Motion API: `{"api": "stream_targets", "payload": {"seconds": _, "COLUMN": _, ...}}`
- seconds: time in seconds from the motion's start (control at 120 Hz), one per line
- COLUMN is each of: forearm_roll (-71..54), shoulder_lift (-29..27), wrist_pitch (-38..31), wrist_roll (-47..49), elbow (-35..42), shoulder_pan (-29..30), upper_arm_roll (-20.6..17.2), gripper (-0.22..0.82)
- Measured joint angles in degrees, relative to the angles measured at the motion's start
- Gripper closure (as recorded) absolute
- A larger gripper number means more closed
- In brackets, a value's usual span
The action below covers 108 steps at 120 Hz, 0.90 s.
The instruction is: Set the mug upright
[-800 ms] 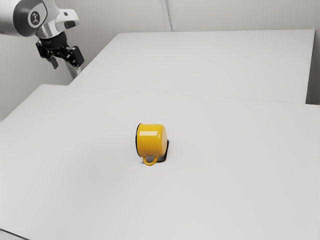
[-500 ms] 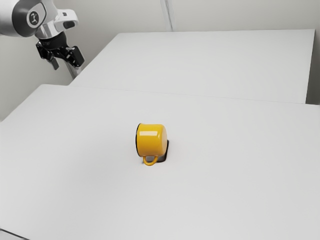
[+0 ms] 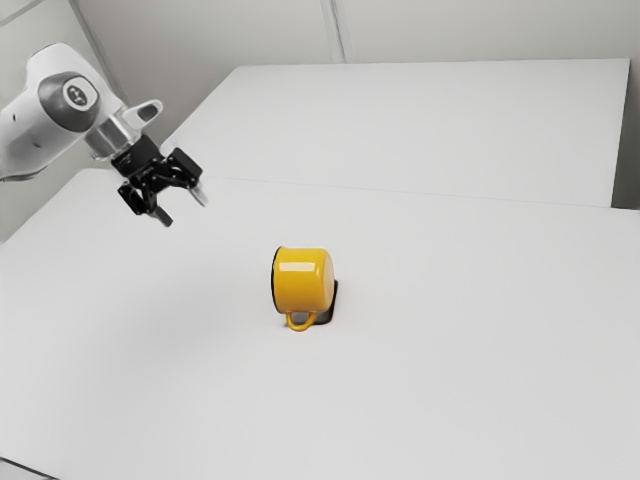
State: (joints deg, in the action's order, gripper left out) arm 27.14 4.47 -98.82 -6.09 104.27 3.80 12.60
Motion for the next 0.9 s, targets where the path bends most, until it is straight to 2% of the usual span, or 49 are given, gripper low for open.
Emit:
{"api": "stream_targets", "payload": {"seconds": 0.4, "forearm_roll": 18.4, "shoulder_lift": 11.9, "wrist_pitch": -3.0, "wrist_roll": 0.4, "elbow": 1.5, "shoulder_pan": -0.4, "upper_arm_roll": 0.1, "gripper": 0.00}}
{"api": "stream_targets", "payload": {"seconds": 0.65, "forearm_roll": 27.9, "shoulder_lift": 16.7, "wrist_pitch": -6.1, "wrist_roll": 0.3, "elbow": 1.6, "shoulder_pan": -1.4, "upper_arm_roll": -0.6, "gripper": 0.00}}
{"api": "stream_targets", "payload": {"seconds": 0.9, "forearm_roll": 36.6, "shoulder_lift": 19.2, "wrist_pitch": -7.4, "wrist_roll": 0.2, "elbow": 2.3, "shoulder_pan": -2.9, "upper_arm_roll": -0.7, "gripper": 0.00}}
